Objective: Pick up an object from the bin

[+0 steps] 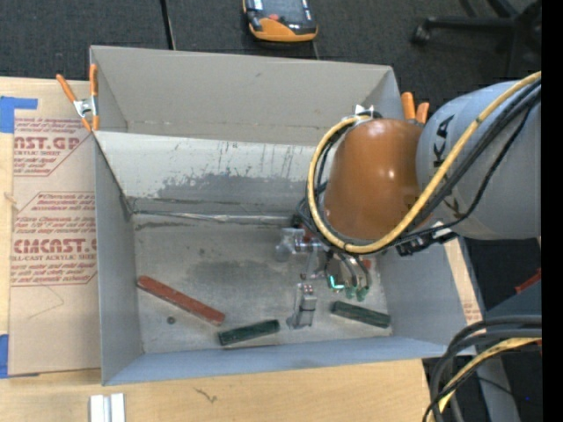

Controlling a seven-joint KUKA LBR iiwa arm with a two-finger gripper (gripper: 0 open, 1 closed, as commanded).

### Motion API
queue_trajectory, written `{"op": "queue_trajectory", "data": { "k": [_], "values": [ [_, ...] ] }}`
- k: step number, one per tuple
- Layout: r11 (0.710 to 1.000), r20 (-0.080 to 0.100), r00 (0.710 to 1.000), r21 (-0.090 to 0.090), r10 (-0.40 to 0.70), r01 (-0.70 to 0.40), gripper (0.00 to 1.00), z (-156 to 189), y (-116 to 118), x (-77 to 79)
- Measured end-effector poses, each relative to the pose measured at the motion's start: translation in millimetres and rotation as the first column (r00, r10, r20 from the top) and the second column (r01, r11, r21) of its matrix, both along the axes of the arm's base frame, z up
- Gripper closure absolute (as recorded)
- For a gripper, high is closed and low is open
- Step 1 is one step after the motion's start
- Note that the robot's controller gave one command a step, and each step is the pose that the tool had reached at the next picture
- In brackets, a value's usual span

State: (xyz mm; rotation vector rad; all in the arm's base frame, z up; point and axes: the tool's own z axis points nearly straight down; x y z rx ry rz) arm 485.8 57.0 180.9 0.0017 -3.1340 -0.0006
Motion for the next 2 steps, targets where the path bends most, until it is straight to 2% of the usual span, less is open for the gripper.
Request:
{"op": "queue_trajectory", "data": {
  "k": [1, 2],
  "values": [
    [1.000, 0.008, 1.000, 0.000, -0.001, 0.001, 0.00, 3.4, -0.3, 1.9],
    [0.995, 0.012, 0.995, 0.000, 0.095, -0.095, 0.00, -68.8, 49.5, -2.2]
  ]
}}
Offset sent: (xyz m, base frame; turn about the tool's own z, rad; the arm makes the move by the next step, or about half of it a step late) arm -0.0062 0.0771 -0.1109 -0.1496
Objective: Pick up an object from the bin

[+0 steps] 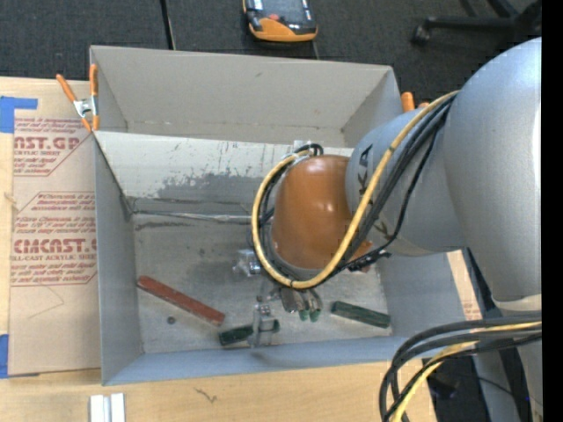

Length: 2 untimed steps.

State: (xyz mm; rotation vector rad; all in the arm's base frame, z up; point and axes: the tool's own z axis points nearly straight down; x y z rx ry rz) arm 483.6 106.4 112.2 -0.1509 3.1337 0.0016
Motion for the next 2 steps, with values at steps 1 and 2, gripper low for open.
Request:
{"op": "queue_trajectory", "data": {
  "k": [1, 2],
  "values": [
    [1.000, -0.007, 1.000, -0.001, 0.013, -0.013, 0.00, 10.4, 9.6, -3.5],
    [1.000, -0.002, 1.000, 0.001, -0.017, 0.017, 0.00, -5.1, 79.7, 6.6]
  ]
}}
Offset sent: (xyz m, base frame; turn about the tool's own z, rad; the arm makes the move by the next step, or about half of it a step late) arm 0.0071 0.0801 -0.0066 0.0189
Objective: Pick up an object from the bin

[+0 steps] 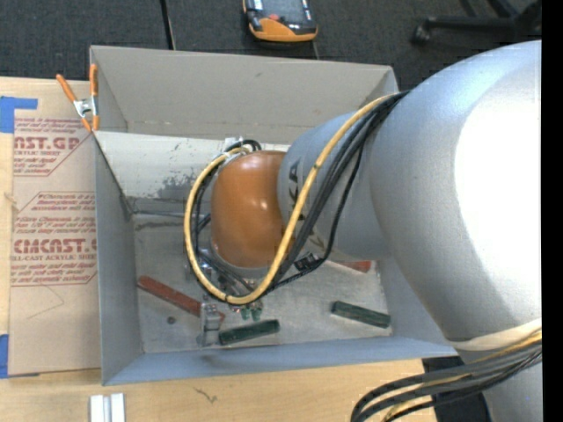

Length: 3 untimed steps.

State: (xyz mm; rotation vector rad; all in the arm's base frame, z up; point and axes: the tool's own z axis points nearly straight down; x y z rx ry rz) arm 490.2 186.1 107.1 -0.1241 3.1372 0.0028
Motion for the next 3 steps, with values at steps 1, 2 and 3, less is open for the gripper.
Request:
{"op": "queue_trajectory", "data": {
  "k": [1, 2, 3],
  "values": [
    [1.000, -0.004, 1.000, -0.001, -0.002, 0.002, 0.00, -39.6, 22.3, 11.1],
    [0.985, -0.003, 0.985, -0.003, -0.173, 0.173, 1.00, -37.8, 24.7, 5.6],
    [0.985, -0.003, 0.985, -0.003, -0.173, 0.173, 1.00, -37.8, 24.7, 5.6]
  ]
}}
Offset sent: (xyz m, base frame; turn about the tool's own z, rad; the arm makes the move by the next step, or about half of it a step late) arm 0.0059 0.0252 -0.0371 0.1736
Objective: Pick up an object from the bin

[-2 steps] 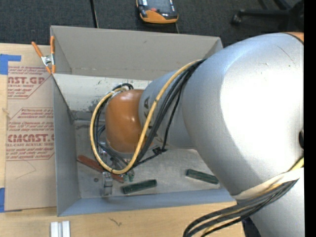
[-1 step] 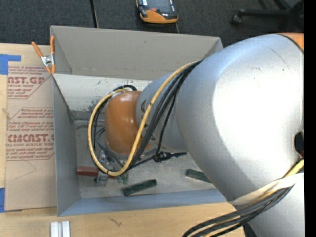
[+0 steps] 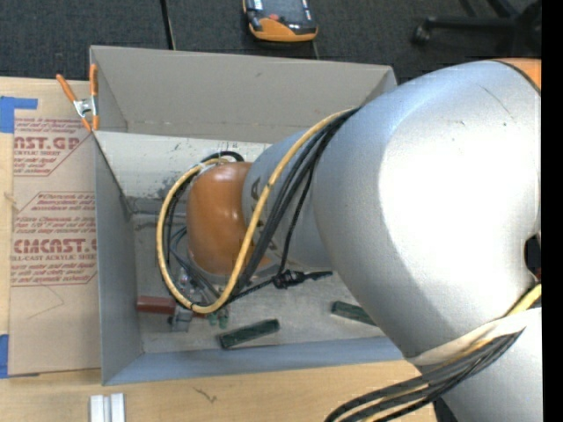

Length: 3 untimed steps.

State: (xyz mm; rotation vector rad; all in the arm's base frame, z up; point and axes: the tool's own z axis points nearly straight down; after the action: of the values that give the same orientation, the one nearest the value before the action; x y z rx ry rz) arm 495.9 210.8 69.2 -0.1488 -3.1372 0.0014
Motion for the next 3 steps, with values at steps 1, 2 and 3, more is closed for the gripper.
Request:
{"op": "queue_trajectory", "data": {
  "k": [1, 2, 3],
  "values": [
    [1.000, -0.001, 1.000, 0.000, 0.000, 0.000, 1.00, 1.3, -0.1, -0.3],
    [1.000, -0.005, 1.000, -0.001, 0.000, 0.000, 1.00, 9.6, -0.3, -1.6],
    [1.000, -0.005, 1.000, 0.000, 0.000, 0.000, 1.00, 26.2, -0.2, -1.8]
  ]
}}
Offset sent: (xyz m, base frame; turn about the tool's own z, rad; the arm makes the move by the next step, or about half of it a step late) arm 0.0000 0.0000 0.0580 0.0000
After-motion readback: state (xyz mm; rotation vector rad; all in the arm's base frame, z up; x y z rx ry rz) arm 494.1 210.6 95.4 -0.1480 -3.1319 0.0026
